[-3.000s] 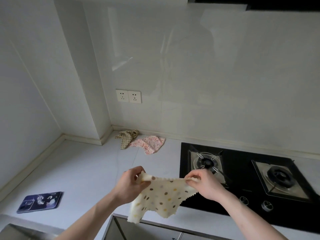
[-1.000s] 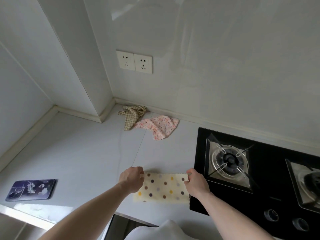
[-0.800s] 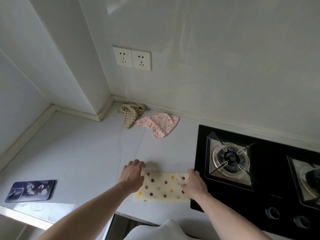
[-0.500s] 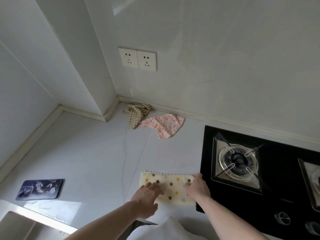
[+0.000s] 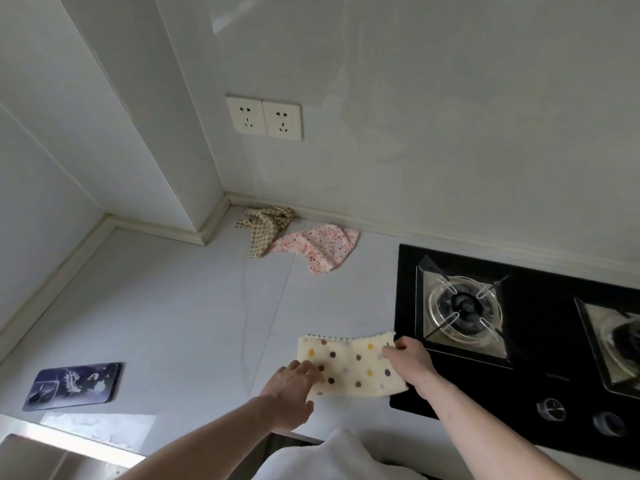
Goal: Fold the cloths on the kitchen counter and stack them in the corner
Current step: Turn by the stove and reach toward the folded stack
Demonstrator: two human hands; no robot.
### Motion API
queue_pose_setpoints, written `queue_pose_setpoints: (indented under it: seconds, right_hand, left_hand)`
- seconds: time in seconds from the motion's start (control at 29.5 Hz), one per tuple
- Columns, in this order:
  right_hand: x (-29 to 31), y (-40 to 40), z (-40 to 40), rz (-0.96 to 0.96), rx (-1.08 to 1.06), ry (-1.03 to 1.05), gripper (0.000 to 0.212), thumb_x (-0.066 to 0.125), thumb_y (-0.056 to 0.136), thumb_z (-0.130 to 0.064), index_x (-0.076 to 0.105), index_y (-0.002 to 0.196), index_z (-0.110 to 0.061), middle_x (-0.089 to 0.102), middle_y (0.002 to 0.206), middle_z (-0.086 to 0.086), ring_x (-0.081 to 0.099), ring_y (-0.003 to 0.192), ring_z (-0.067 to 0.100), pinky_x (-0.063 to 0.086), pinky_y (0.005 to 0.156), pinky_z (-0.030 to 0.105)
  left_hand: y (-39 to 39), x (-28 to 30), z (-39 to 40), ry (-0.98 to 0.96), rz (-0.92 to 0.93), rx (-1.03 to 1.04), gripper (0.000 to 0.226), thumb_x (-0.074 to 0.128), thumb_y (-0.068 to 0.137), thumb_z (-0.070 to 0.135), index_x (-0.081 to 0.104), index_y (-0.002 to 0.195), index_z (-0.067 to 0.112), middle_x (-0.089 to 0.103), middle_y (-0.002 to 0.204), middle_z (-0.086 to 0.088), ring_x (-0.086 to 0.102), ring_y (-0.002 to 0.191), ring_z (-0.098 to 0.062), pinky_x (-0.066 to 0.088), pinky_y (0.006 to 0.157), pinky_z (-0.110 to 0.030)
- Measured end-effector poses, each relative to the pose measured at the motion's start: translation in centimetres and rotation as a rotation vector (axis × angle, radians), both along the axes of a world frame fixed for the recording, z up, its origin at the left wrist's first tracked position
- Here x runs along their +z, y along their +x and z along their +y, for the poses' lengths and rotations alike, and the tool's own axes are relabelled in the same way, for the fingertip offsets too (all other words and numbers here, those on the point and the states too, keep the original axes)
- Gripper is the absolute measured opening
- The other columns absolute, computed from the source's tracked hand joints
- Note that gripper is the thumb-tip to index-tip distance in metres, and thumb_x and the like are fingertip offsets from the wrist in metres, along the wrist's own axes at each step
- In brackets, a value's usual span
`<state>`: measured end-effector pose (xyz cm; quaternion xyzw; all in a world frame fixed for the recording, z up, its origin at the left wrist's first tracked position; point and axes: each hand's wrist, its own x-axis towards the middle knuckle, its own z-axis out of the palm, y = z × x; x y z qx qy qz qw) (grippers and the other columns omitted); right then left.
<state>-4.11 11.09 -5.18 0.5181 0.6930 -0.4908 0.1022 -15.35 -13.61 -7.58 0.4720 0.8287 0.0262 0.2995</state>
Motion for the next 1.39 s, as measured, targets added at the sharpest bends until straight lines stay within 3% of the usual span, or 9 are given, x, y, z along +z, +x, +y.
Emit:
queue_pose_setpoints:
  seconds: [0.17,0.31,0.54,0.68,0.85,1.02,1.19,1.29,1.39]
  right_hand:
    - [0.8,0.0,-0.3,0.072,-0.025,0.011,0.012,0.067,0.086,-0.018,0.065,0.096,-0.013,0.071,0.093,0.007,0.067,0.081,0.021,0.049,0.062,0.029]
    - [0.6,-1.6,-2.2,0.091,0.032,-0.033,0.016,0.069,0.081,-0.023,0.062,0.094,-0.016,0.07,0.096,0.01,0.071,0.083,0.024,0.063,0.072,0.037]
    - [0.9,-5.2,-6.9,0.041,0.165,-0.055,0.009,0.062,0.086,-0.019,0.061,0.095,-0.017,0.076,0.082,0.006,0.075,0.06,0.017,0.06,0.06,0.028]
    - [0.2,-6.9,-8.5,0.043,0.174,-0.117,0.011,0.063,0.086,-0.015,0.062,0.096,-0.015,0.076,0.078,0.007,0.076,0.064,0.021,0.065,0.075,0.04]
    - [-0.9,-7.4,-8.8,0.042,0.314,-0.119,0.016,0.069,0.078,-0.021,0.065,0.093,-0.019,0.073,0.087,0.005,0.073,0.068,0.02,0.065,0.073,0.044]
    - [-1.1,-6.1,-6.9,0.043,0.323,0.052,0.01,0.067,0.086,-0.027,0.063,0.093,-0.031,0.068,0.105,-0.006,0.07,0.091,0.019,0.06,0.079,0.033]
    - [-1.9,-4.6,-4.8,-0.03,0.303,0.177,0.046,0.07,0.086,-0.023,0.057,0.13,-0.018,0.058,0.127,0.0,0.058,0.113,0.017,0.039,0.084,0.02]
    - [-2.3,-4.4,-4.2,-0.082,0.316,0.134,0.062,0.071,0.089,-0.027,0.045,0.144,-0.015,0.05,0.142,0.005,0.053,0.128,0.023,0.038,0.09,0.022]
    - [-2.7,-4.6,-4.1,-0.099,0.32,0.109,0.065,0.071,0.09,-0.029,0.042,0.147,-0.014,0.051,0.142,0.007,0.055,0.127,0.024,0.04,0.093,0.023]
  left_hand:
    - [0.7,0.0,0.7,0.009,-0.029,-0.004,0.055,0.057,0.098,0.029,0.044,0.151,0.028,0.037,0.155,0.008,0.039,0.138,-0.019,0.035,0.117,-0.035]
    - [0.3,0.4,0.1,0.065,-0.063,0.094,0.045,0.058,0.096,0.027,0.054,0.14,0.029,0.045,0.149,0.012,0.045,0.131,-0.016,0.04,0.112,-0.032]
    - [-1.3,1.3,-3.1,0.125,-0.05,0.258,0.039,0.058,0.095,0.028,0.059,0.133,0.033,0.051,0.143,0.014,0.048,0.13,-0.011,0.043,0.11,-0.028]
    - [-2.1,1.6,-4.2,0.127,-0.064,0.342,0.041,0.059,0.094,0.029,0.058,0.134,0.035,0.05,0.143,0.015,0.049,0.131,-0.01,0.045,0.108,-0.03]
    - [-2.4,1.8,-4.2,0.12,-0.063,0.352,0.042,0.058,0.093,0.029,0.057,0.134,0.036,0.05,0.144,0.014,0.05,0.13,-0.011,0.046,0.107,-0.029]
    - [-3.1,2.0,-2.0,0.123,-0.08,0.305,0.041,0.06,0.094,0.029,0.057,0.135,0.033,0.048,0.145,0.012,0.048,0.132,-0.013,0.045,0.107,-0.029]
    - [-3.9,2.0,1.5,0.106,-0.096,0.268,0.053,0.061,0.093,0.026,0.048,0.144,0.028,0.038,0.152,0.008,0.043,0.137,-0.017,0.046,0.108,-0.034]
    - [-4.3,1.8,3.2,0.051,-0.07,0.198,0.051,0.063,0.093,0.027,0.05,0.142,0.028,0.033,0.154,0.006,0.04,0.137,-0.019,0.044,0.11,-0.036]
    - [-4.5,1.3,3.9,-0.049,-0.047,0.085,0.046,0.07,0.09,0.032,0.058,0.135,0.03,0.022,0.16,0.002,0.03,0.143,-0.024,0.036,0.115,-0.039]
